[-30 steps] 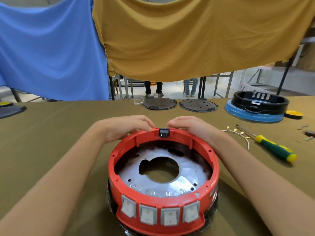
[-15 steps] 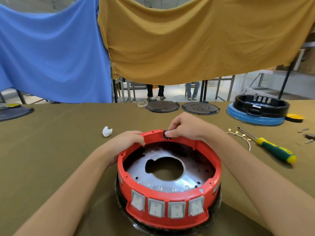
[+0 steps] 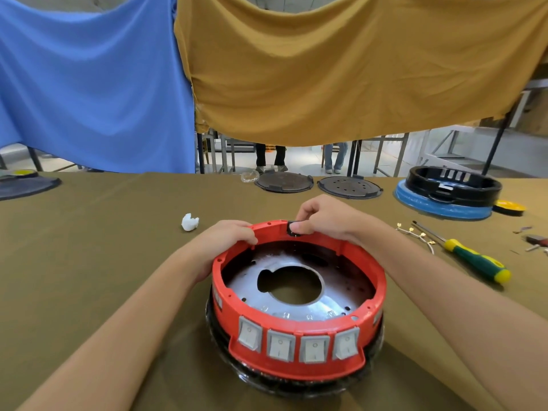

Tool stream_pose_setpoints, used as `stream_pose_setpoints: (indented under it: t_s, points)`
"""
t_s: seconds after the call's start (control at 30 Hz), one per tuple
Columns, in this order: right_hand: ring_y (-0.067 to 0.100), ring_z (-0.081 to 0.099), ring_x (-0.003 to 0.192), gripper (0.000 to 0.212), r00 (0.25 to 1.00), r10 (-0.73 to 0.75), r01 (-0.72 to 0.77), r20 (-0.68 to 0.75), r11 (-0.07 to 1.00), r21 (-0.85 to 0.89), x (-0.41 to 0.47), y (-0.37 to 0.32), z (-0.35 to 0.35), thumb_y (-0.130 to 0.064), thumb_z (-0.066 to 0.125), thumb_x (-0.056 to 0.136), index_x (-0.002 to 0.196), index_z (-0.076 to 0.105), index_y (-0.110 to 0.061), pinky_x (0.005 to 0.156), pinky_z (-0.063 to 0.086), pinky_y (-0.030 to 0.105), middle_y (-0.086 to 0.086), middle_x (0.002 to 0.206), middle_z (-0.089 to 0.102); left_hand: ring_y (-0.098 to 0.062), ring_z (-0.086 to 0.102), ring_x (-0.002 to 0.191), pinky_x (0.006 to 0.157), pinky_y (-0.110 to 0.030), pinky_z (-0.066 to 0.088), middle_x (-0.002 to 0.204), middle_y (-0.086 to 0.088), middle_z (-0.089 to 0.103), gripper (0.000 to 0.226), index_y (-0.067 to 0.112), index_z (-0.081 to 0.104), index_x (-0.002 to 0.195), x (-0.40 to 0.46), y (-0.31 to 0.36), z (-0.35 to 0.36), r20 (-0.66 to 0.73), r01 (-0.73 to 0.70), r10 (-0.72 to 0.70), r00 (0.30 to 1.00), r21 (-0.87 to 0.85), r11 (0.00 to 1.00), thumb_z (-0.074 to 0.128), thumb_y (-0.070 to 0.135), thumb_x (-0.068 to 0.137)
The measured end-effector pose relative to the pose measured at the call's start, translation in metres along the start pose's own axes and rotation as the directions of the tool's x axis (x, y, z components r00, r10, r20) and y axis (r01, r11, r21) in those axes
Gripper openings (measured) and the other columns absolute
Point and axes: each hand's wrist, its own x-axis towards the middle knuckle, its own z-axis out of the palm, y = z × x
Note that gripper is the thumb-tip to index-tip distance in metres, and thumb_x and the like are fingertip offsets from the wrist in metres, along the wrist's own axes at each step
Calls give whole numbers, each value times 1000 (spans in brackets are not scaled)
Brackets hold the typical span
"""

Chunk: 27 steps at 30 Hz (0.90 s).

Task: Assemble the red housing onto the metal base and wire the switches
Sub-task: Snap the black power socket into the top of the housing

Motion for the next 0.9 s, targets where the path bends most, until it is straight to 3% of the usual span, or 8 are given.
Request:
stream_pose_setpoints:
  t_s: [0.17,0.33,0.47,0.53,0.6,0.73,0.8,0.9]
  points:
    - [4,68,82,20,999,-22,26,-26,985,169,-7,0,-4,-39,74,85,90,77,-20,74,48,18,-8,89,75,-29,66,79,82,-41,53,88,-17,71,21,4,75,98,0,-1,-5,21,-83,83,996,-18,996,60,5,83]
    - [8,64,100,29,923,84,87,-374,904,419,-25,1,-36,-53,62,90,105,69,-30,86,49,32,-11,105,70,-16,72,71,66,-25,59,89,-8,78,33,24,82,91,-1,6,-10,-117,-322,309,944,-124,939,64,-3,87]
    - [19,66,103,47,965,172,-50,-196,859,510,-55,-4,-47,-63,46,95,122,63,-29,81,50,34,-7,115,65,-11,73,76,68,-23,57,90,-3,79,39,24,80,89,-4,14,-17,-460,-630,498,735,-191,753,65,-12,83]
    - [23,69,106,59,997,-7,54,-83,804,592,-75,0,-38,-74,56,82,130,58,-39,80,58,39,-6,120,69,-15,73,88,80,-28,57,95,-2,79,35,26,79,93,-7,14,-16,-580,-719,546,604,-103,687,68,-6,83]
    - [22,71,103,64,973,-103,212,-205,738,640,-84,3,-28,-57,74,75,133,53,-39,77,60,36,-5,119,70,-15,70,102,92,-30,54,105,3,76,30,29,75,102,-7,13,-11,-636,-741,567,524,-13,671,72,8,81]
    - [15,65,110,71,725,-163,523,-670,763,380,-80,-1,-10,-17,70,73,139,47,-27,92,54,32,-5,121,66,-11,59,123,103,-33,48,134,5,61,56,38,53,132,-2,13,-4,-548,-654,468,693,-204,728,71,32,80]
    - [13,58,121,78,601,-263,576,-755,797,181,-79,0,0,-18,69,74,146,38,-21,97,48,23,-5,133,57,-14,64,118,93,-40,55,131,13,64,55,42,46,140,1,8,-3,-348,-563,469,812,-252,787,67,29,90]
    - [15,57,122,79,544,-247,597,-802,785,163,-76,6,5,-27,67,75,147,35,-17,98,48,24,0,136,54,-9,69,105,76,-34,61,120,22,68,46,48,49,136,3,2,-1,-234,-516,475,848,-164,841,53,16,102]
